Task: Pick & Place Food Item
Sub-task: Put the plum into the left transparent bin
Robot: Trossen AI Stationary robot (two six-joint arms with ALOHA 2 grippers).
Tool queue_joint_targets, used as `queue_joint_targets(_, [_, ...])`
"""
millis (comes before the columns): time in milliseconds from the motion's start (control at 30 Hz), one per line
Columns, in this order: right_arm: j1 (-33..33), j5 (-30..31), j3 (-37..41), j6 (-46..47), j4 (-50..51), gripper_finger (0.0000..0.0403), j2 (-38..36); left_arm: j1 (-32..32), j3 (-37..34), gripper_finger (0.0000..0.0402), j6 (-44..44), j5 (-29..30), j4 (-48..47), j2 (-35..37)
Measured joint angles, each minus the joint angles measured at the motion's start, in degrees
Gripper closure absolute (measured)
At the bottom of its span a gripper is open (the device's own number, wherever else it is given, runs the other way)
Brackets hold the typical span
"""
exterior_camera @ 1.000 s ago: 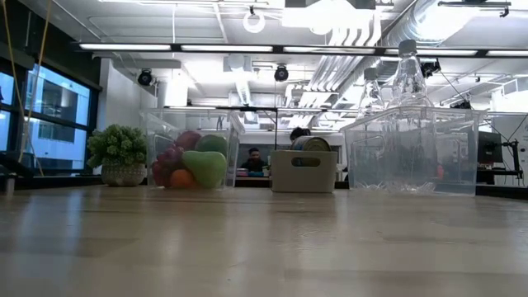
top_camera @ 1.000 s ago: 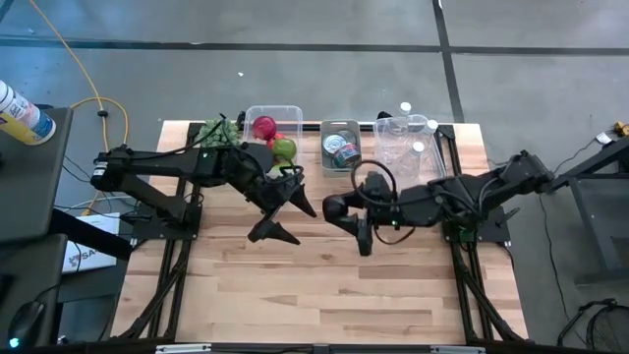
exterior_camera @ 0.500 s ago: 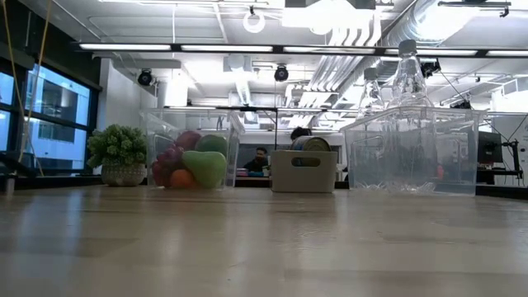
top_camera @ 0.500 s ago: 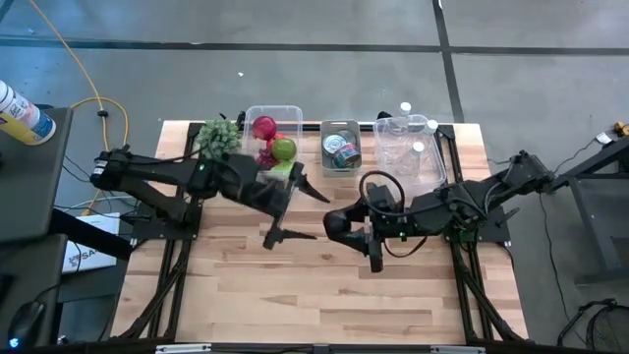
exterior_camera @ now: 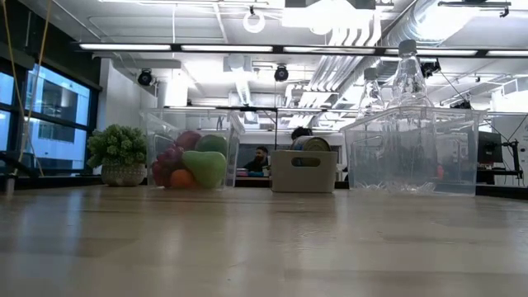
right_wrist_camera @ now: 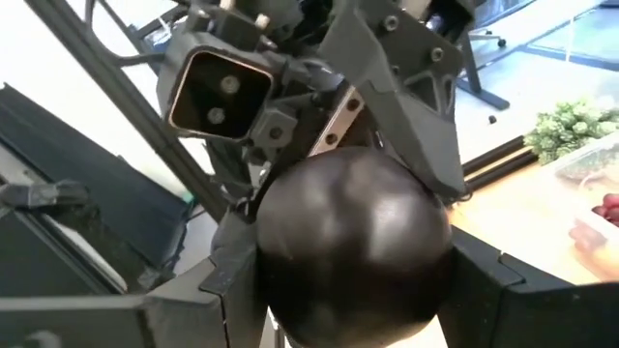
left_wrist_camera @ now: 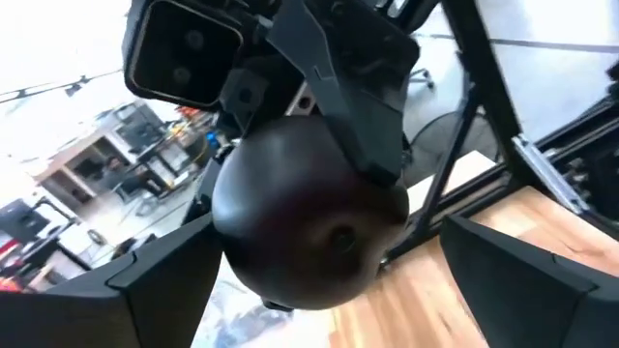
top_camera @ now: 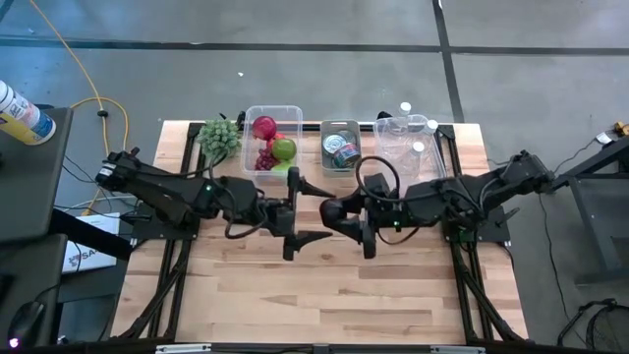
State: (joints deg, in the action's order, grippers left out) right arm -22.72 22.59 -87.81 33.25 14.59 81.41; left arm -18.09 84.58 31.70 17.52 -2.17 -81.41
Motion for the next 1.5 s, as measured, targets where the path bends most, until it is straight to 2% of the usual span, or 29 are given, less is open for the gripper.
queue_joint_targets(200, [1.2,-1.6,0.0,2.7,0.2,0.0195,0.0,0.3,0.0,0.003,0.3,0.9,1.8,0.0])
queue_joint_targets(300, [1.2,-1.7,0.0,3.0,0.2,0.0195,0.0,0.3,0.0,0.003,3.6,0.7,2.8,0.0])
queue_joint_targets(600, [2.6,-3.1,0.0,5.1,1.0,0.0195,0.0,0.8,0.0,0.0034,6.7,2.1,7.2,-4.2])
queue_joint_targets(700, [2.7,-3.1,0.0,7.9,3.5,0.0195,0.2,0.4,0.0,0.0055,7.1,3.9,8.4,-4.9])
queue_joint_targets(1000, [1.8,-2.6,0.0,8.8,4.4,0.0195,0.5,0.3,0.0,0.0158,7.5,3.9,9.3,-5.0])
queue_joint_targets(1233, [1.4,-3.5,0.0,8.9,4.3,0.0194,0.5,0.2,0.0,0.0158,6.4,3.9,9.1,-5.0])
queue_joint_targets(1333, [1.4,-4.9,0.0,8.9,4.2,0.018,0.5,-0.3,0.0,0.0162,6.0,4.4,9.1,-5.0])
queue_joint_targets(1500, [1.4,-6.1,0.0,5.7,4.1,0.0131,0.5,-1.2,0.0,0.0165,4.5,5.9,9.2,-5.0])
